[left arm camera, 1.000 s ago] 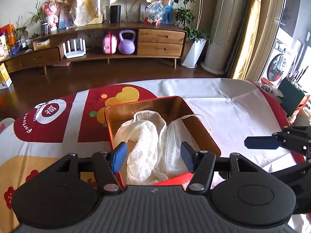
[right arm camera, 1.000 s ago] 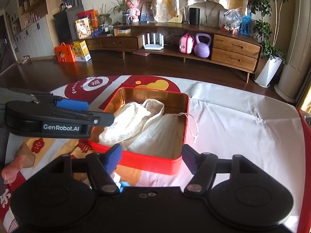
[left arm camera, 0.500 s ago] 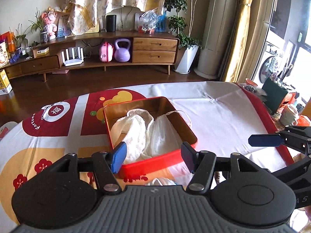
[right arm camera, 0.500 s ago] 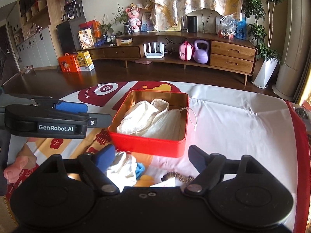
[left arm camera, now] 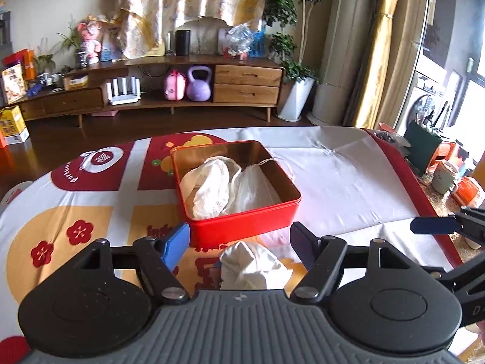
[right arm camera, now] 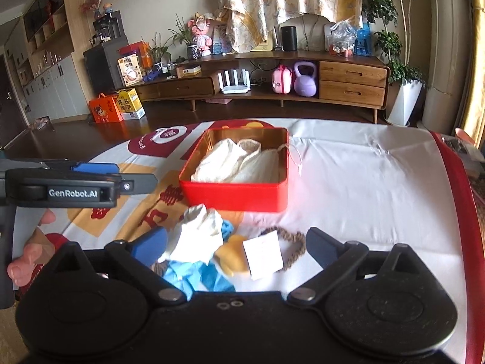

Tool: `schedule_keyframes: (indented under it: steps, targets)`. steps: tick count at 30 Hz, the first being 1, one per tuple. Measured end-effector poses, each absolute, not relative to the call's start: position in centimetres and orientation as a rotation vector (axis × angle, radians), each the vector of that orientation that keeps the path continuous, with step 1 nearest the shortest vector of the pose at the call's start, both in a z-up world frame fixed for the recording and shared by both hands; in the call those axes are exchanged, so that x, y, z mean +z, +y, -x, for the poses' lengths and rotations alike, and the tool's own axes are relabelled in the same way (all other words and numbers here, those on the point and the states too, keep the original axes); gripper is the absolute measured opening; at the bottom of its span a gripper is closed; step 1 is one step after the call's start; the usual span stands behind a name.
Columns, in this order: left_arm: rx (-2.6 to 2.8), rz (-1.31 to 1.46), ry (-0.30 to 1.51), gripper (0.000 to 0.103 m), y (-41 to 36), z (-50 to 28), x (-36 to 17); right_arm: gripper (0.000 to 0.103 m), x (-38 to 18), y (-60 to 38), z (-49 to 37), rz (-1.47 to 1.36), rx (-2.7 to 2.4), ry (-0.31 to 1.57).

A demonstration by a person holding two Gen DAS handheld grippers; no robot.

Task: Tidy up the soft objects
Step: 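Withdraw both open tools from the red tin box back to the pile, then grasp the blue printed face mask with right tool while left tool grasps the white cloth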

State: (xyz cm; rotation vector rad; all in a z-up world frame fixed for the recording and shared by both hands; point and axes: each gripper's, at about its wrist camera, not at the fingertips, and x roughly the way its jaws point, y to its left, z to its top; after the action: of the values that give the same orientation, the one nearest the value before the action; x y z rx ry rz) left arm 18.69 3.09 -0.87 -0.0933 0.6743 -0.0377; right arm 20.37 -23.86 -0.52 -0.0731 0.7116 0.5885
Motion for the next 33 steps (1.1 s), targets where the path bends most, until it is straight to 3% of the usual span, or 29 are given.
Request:
schedule_keyframes:
  steps: [4,9,33]
  targets:
    - [-0.028,0.094,0.674,0.081,2.8,-17.5,-1.6,0.101,-1.6,-24.6,-19.3,0.065,0.576,0.719]
    - [-0.023,0.106,0.686,0.084,2.6,-16.5,-2.8,0.103,-3.3,-25.3,-18.3,0.057,0.554,0.737]
    - [-0.007,0.094,0.812,0.084,1.2,-19.4,-10.0,0.103,-11.7,-24.0,-18.0,0.166,0.569,0.879]
